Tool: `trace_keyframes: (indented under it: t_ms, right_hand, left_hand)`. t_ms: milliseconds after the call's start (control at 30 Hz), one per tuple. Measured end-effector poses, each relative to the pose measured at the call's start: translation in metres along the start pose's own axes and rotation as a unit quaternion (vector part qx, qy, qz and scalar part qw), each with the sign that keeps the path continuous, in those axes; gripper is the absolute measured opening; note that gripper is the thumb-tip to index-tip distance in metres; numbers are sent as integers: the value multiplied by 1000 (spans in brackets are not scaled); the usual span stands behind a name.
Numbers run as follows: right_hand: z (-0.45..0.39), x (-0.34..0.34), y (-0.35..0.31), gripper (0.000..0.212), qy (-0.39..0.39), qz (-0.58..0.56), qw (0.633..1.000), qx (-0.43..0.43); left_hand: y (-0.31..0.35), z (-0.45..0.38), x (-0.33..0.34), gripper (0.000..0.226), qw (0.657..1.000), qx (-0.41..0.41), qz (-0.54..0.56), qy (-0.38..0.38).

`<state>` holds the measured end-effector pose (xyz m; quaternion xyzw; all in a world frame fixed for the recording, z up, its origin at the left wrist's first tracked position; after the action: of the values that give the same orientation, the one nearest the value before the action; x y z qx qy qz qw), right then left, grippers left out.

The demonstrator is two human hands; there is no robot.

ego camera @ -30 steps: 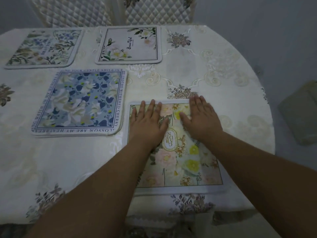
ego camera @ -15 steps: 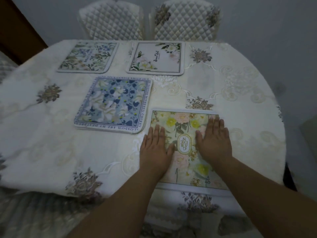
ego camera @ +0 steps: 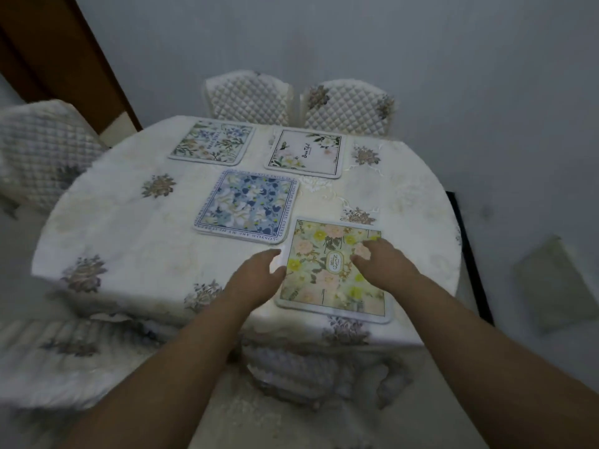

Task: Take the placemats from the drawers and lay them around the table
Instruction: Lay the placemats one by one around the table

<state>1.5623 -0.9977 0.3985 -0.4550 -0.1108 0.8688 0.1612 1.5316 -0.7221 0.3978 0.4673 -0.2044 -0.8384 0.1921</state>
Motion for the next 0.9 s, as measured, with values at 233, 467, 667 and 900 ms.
trace_keyframes:
  t_ms: [233,467,667,900]
  right_hand:
    - [133,18,-99,82,79,-46,995,-49]
    - [202,84,-210,73,110,-81,990,-41]
    - [227,111,-312,70,133,-90,987,-22]
    - [237,113,-374,67,160,-76,984,-10]
  left_hand:
    - [-20,130,-87,54,998,42,-20,49]
    - [-148,233,-181,55,993,48,-82,69]
    - [-246,260,-249,55,993,55,-76,71]
    - [-280,259,-275,54,992,91,-60,55]
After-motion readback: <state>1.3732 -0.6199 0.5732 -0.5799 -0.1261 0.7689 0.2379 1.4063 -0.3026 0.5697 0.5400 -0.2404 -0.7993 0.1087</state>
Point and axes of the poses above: each hand's wrist, its own z-axis away from the middle knuckle, its own x-axis out of the palm, y = z × x, the point moved 10 cm from there along -z, towards the middle knuckle, and after that the axes turned 15 degrees about -y, right-handed, at the moved point
